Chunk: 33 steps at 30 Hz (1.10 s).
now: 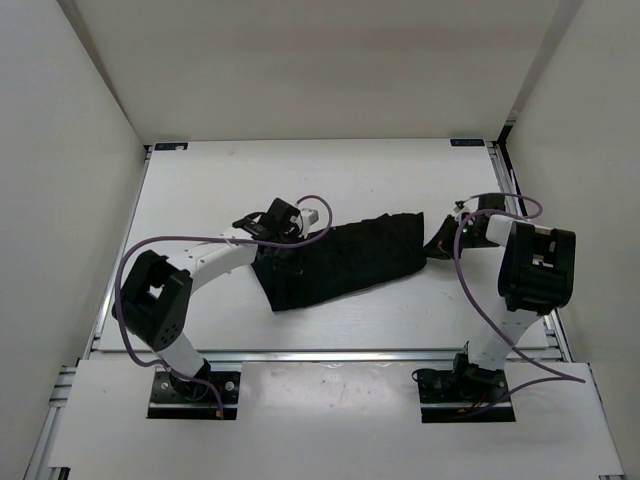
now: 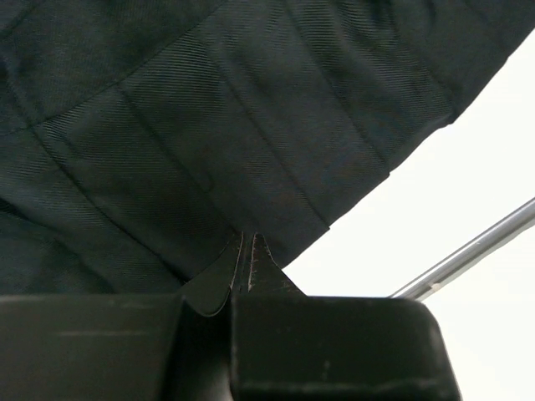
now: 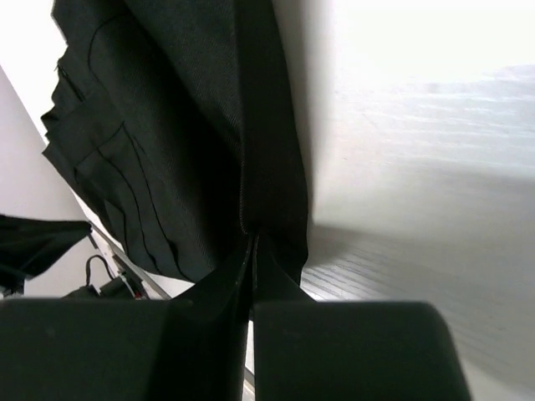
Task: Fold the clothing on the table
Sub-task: Fold the skirt
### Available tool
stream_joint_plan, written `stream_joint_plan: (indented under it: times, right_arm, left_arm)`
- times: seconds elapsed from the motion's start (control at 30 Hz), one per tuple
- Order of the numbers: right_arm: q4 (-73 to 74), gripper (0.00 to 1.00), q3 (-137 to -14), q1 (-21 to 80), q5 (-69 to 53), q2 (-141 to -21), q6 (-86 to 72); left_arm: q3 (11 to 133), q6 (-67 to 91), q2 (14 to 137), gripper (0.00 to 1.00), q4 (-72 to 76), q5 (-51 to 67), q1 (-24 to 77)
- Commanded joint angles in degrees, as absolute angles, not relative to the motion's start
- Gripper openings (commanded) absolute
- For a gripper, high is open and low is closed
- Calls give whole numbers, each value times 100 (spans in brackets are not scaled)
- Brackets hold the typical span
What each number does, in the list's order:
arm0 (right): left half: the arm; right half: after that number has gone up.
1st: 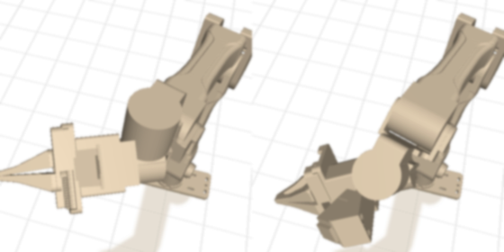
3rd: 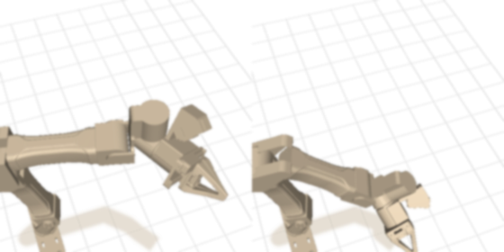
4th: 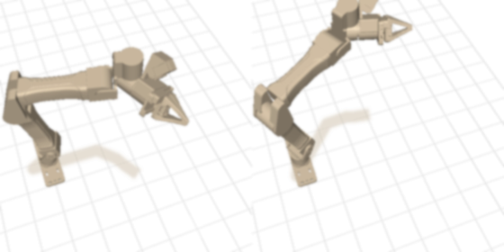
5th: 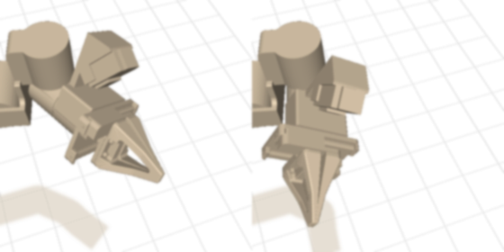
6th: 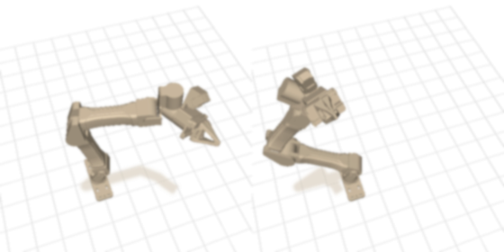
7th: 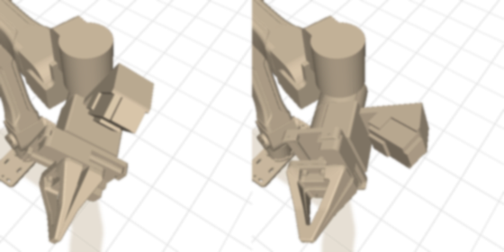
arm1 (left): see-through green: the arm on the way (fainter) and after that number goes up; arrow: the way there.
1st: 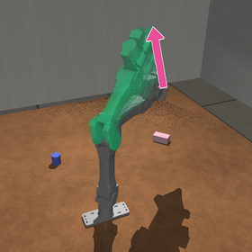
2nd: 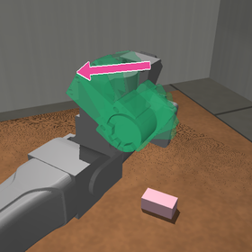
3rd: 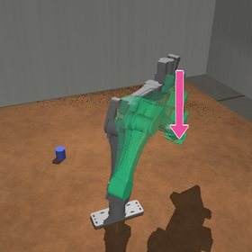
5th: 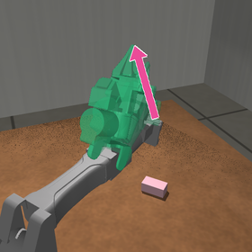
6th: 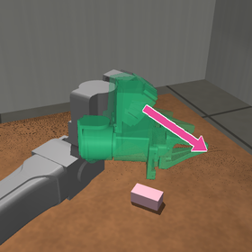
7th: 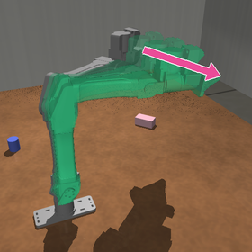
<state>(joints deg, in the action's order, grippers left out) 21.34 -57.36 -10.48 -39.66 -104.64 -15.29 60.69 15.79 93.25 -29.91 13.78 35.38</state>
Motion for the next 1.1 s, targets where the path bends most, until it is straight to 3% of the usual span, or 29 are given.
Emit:
stream_joint_plan:
  times: [0.0,0.37,0.6,0.83,1.07]
  right_arm:
    - [1925,0,-5871,-1037,-4219,-10153,-1380]
    - [2302,0,-5634,-1125,-4147,-8378,-239]
    - [2838,0,-5782,-1011,-4649,-7498,702]
    - [3286,0,-6424,-405,-4965,-7181,1125]
    - [3323,0,-6987,720,-4914,-7304,888]
  left_arm:
    - [5977,1407,9159,0,-3085,1433,3411]
    - [5828,1538,8658,0,-2752,1160,3244]
    - [4809,1863,8306,0,-2303,941,2707]
    - [4079,2319,8393,0,-1881,685,2470]
    - [4130,2671,9008,0,-1354,870,2812]
